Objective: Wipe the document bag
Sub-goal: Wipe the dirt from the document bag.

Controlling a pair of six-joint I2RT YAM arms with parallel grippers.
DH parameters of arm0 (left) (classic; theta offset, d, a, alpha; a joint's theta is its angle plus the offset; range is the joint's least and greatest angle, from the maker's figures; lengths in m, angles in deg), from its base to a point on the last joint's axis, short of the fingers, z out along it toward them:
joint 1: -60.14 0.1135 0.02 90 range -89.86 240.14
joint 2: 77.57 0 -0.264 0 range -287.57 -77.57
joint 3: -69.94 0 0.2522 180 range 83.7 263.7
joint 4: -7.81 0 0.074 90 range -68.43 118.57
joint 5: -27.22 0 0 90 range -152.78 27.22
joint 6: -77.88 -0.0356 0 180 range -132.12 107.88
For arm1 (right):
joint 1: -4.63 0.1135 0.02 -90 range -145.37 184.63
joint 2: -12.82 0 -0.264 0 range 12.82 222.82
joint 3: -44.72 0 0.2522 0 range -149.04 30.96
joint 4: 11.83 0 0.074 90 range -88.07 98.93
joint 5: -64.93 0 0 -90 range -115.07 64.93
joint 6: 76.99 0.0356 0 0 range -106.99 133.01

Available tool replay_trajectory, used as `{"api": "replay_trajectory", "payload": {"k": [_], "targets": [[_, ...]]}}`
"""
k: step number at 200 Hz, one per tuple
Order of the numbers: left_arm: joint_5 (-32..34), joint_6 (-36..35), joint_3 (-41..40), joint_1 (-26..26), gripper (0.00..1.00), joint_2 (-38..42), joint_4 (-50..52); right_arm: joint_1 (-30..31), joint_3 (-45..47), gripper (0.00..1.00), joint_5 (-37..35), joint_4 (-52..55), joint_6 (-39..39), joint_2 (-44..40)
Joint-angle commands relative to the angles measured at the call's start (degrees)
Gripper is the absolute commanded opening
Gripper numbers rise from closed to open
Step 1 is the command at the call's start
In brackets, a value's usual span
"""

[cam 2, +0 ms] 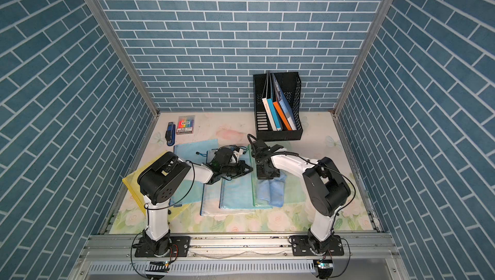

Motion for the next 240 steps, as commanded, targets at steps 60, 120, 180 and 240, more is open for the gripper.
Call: {"api": "replay_trajectory", "payload": {"k": [60, 120, 180, 240], "targets": [[0.15, -1.15, -1.15, 0.04, 0.0, 2.04, 1.29, -8.67, 4.79, 0.0, -1.36, 0.78, -0.7, -1.57], [-0.01, -1.66, -1.06, 0.42, 0.0, 2.54, 1.86, -26.02, 11.05, 0.0, -5.59, 3.86, -8.69, -8.16], [-1.02, -2.59, 1.2, 0.19, 0.0, 3.99, 4.11, -31.74, 6.93, 0.0, -9.78, 10.86, -10.79, -21.6], [-2.62, -1.93, 7.29, -3.95, 0.0, 6.15, 6.7, -36.11, 5.85, 0.0, -10.09, 16.9, -11.94, -31.24]]}}
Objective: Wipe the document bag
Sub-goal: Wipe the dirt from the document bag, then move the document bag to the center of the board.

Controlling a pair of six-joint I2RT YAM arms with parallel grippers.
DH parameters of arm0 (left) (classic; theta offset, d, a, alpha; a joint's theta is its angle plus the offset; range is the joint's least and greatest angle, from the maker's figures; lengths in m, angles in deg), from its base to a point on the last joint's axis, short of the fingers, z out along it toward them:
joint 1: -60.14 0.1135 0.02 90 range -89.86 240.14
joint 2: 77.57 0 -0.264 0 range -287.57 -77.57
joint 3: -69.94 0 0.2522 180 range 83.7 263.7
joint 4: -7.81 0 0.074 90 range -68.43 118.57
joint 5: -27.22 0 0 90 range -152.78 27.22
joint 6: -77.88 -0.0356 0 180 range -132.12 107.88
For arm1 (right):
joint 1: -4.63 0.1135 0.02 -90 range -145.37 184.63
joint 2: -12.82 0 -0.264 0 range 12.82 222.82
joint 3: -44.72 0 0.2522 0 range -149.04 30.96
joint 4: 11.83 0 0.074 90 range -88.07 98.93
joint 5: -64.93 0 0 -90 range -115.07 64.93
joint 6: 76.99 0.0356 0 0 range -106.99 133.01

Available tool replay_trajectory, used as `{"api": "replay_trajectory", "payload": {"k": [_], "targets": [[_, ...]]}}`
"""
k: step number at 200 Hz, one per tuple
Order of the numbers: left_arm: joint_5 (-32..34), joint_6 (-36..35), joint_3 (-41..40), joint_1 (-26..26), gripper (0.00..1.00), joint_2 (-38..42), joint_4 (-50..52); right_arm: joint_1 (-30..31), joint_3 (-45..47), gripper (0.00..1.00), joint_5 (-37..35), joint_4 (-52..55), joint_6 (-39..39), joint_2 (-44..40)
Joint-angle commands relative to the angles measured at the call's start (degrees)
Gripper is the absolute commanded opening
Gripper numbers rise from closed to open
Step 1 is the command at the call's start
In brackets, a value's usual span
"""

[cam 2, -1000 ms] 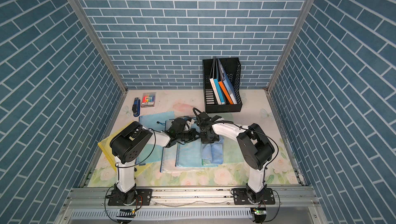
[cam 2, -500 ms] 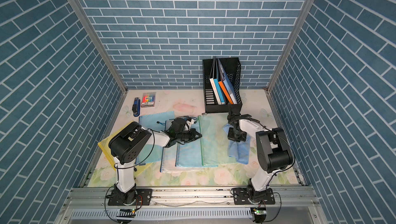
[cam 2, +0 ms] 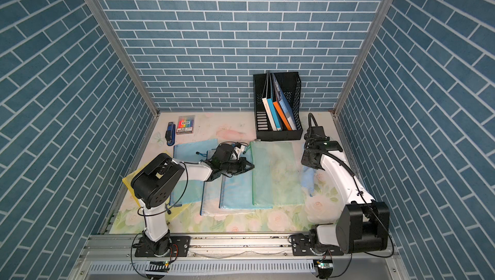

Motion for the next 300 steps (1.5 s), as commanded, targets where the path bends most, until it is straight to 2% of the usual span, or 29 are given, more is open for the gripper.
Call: {"api": "replay_trajectory", "payload": {"k": [1, 77, 125, 166, 233, 256, 278, 300], "targets": [[-1.48, -0.31, 3.42, -2.69, 0.0, 1.72, 1.01, -1.74, 0.02, 0.0, -1.33, 5.5, -2.18, -3.13], [0.4, 8.1, 13.94, -9.73, 0.0, -5.61, -4.66, -5.42, 0.58, 0.0, 0.32, 9.03, -3.06, -8.81], [3.58, 16.37, 15.52, -11.07, 0.0, -11.88, -13.81, -6.07, 0.73, 0.0, 0.29, 9.79, -3.75, -9.44], [5.35, 18.09, 18.38, -11.29, 0.0, -17.11, -16.85, -6.34, 1.13, 0.0, 0.88, 9.84, -4.19, -9.13], [6.32, 17.6, 22.74, -11.55, 0.0, -22.58, -13.04, -6.43, 3.68, 0.0, 2.26, 8.99, -3.94, -9.74], [6.35, 16.7, 23.66, -11.55, 0.14, -23.06, -10.98, -6.43, 4.0, 0.0, 2.68, 8.78, -3.76, -9.83], [7.36, 14.29, 24.58, -11.58, 0.4, -22.81, -7.03, -6.43, 4.16, 0.0, 3.25, 8.51, -3.67, -9.61], [8.34, 9.07, 26.4, -11.51, 0.56, -21.34, -0.43, -6.43, 4.35, 0.0, 3.48, 8.34, -3.76, -9.35]]}}
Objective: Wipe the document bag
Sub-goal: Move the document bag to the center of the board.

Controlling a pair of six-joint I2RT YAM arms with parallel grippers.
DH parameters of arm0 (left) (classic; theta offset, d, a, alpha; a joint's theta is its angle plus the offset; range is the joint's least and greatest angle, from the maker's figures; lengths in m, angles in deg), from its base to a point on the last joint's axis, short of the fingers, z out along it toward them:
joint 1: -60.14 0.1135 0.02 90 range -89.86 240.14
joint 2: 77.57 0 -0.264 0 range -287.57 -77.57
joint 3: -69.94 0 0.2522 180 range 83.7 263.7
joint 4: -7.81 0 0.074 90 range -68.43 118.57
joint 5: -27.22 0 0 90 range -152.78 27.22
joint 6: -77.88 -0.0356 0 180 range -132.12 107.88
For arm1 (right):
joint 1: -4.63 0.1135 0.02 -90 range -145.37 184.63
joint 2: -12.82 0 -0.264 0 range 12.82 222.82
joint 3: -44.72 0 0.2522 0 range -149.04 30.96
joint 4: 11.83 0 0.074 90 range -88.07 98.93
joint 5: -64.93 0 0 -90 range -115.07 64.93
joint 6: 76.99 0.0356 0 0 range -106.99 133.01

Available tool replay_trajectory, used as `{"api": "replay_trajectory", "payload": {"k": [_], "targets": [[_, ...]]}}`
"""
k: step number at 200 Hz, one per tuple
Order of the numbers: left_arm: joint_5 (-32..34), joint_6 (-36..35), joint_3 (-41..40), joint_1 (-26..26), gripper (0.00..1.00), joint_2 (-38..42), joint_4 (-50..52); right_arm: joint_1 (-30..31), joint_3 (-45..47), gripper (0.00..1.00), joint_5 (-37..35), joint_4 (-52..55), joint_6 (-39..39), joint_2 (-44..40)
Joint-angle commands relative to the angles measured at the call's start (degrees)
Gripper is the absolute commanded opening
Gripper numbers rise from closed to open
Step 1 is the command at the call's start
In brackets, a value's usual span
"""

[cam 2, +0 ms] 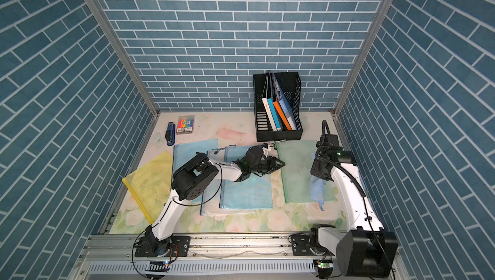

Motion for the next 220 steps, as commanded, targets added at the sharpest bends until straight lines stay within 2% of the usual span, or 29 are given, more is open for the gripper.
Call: {"api": "replay_trajectory", "payload": {"k": [1, 33, 57, 69, 100, 132, 160, 191, 220], "targets": [[1.41, -6.34, 2.56, -0.12, 0.56, 1.2, 7.92, -0.25, 0.76, 0.0, 0.66, 0.54, -0.98, -0.82], [4.72, -15.73, 4.38, -0.1, 0.68, 5.54, 19.44, -0.2, 0.86, 0.0, 1.19, 0.17, -0.99, -0.74], [11.01, -23.53, 7.08, -0.23, 0.77, 9.24, 31.34, -0.2, 0.84, 0.0, 1.61, -0.4, -0.81, -0.4], [13.22, -25.59, 6.03, -0.01, 0.85, 12.1, 33.39, -0.13, 0.43, 0.0, 1.99, -0.5, -0.72, 0.0], [14.22, -28.17, -2.19, 3.96, 0.85, 22.44, 33.89, 1.38, -0.78, 0.0, 3.19, -0.68, 0.35, 0.43], [9.44, -29.58, -14.61, 13.86, 0.86, 33.62, 33.44, 10.06, -2.62, 0.0, 1.23, -2.04, 3.26, 2.04], [5.1, -31.84, -22.32, 21.88, 0.85, 37.95, 35.12, 21.15, -4.86, 0.0, -0.66, -5.28, 7.28, 7.73], [3.19, -32.84, -28.84, 26.9, 0.85, 40.09, 34.99, 32.01, -7.86, 0.0, -0.95, -11.35, 9.27, 16.33], [0.19, -32.65, -33.9, 28.33, 0.85, 40.33, 31.4, 37.49, -11.31, 0.0, -0.21, -14.36, 9.71, 25.1]]}}
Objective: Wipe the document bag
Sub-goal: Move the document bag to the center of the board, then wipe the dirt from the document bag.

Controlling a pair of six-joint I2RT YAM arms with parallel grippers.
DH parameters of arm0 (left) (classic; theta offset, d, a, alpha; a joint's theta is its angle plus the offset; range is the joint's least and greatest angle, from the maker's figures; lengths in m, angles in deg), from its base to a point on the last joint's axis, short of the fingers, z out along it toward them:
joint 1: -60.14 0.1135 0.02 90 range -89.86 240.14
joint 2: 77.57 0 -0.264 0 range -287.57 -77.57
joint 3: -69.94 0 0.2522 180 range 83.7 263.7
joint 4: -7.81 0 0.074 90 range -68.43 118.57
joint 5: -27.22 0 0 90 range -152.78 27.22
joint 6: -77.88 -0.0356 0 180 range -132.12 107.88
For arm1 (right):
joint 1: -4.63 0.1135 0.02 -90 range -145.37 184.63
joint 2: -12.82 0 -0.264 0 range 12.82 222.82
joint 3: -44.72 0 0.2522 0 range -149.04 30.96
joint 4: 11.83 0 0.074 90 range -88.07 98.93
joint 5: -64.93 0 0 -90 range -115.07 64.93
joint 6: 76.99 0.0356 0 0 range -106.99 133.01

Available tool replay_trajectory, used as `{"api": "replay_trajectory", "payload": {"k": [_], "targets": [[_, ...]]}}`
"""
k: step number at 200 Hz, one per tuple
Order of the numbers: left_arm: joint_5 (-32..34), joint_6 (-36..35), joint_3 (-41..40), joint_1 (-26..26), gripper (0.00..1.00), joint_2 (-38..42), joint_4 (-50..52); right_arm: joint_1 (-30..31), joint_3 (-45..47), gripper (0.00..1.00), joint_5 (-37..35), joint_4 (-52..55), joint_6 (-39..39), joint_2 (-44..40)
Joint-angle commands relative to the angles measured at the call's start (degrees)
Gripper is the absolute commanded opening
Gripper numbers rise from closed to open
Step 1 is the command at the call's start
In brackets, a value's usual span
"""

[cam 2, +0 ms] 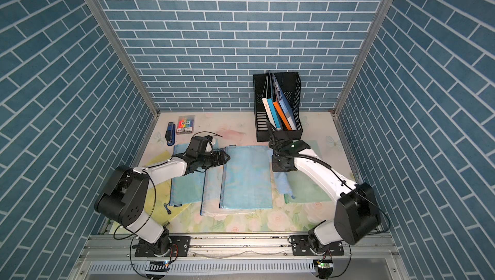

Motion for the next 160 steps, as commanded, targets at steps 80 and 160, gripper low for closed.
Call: {"api": "replay_trajectory", "payload": {"k": [80, 160], "targets": [[-8.91, -1.09, -6.62, 0.84, 0.85, -1.94, -8.28, 7.86, -2.41, 0.0, 3.2, -9.7, 5.4, 18.12], [-13.57, -0.47, -6.79, 0.77, 0.81, -3.88, -12.14, 9.53, -2.82, 0.0, 6.55, -12.29, 6.5, 24.99]]}}
